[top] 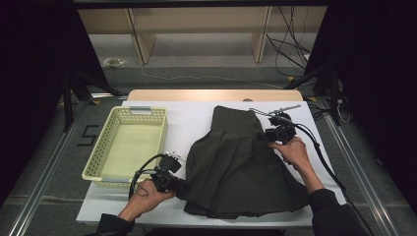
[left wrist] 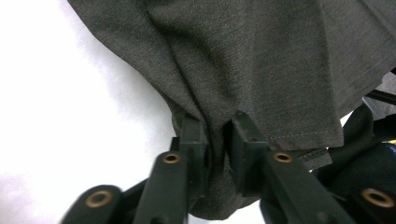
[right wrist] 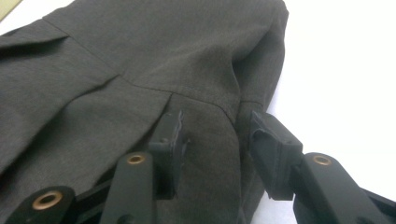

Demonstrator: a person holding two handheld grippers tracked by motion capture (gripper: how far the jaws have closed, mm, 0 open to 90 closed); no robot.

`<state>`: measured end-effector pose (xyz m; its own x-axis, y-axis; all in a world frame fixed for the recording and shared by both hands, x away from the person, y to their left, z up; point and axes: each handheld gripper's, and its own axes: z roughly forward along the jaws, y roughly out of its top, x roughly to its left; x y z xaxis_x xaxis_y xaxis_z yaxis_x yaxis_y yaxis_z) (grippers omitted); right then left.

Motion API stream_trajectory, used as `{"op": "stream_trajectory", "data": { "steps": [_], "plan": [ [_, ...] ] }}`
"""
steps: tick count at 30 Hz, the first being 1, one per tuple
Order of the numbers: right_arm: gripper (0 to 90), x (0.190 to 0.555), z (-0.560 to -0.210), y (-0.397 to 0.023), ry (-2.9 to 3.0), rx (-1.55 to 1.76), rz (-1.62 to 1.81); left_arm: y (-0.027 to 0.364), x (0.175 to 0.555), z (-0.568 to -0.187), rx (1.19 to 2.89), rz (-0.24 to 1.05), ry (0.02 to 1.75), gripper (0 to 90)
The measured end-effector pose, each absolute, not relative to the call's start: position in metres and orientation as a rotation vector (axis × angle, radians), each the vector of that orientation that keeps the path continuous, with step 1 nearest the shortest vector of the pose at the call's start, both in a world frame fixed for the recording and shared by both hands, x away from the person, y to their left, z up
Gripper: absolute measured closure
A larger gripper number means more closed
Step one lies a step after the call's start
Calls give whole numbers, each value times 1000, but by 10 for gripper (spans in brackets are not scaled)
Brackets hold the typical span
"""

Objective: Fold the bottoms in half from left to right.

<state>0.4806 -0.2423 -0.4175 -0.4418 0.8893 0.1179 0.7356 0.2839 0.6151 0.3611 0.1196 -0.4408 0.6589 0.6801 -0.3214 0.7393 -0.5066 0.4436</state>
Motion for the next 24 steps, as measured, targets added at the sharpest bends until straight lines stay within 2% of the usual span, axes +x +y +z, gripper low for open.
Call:
{"op": "stream_trajectory", "data": {
  "steps": [5,10,12,20,24],
  "plan": [
    [605,486,-425,-237,2345,1498,894,118,361,-442,2320,-149,1096,840],
    [821,485,-430,-233,2381,1471,850,116,361,-443,2336,-153,1076,862],
    [857,485,-428,-234,2388,1465,858,116,360,-442,2325,-156,1074,862],
    [872,479,-402,-260,2264,1494,874,106,353,-434,2286,-203,992,853],
    [871,478,-410,-262,2259,1516,813,93,347,-435,2329,-203,959,853]
  ]
}}
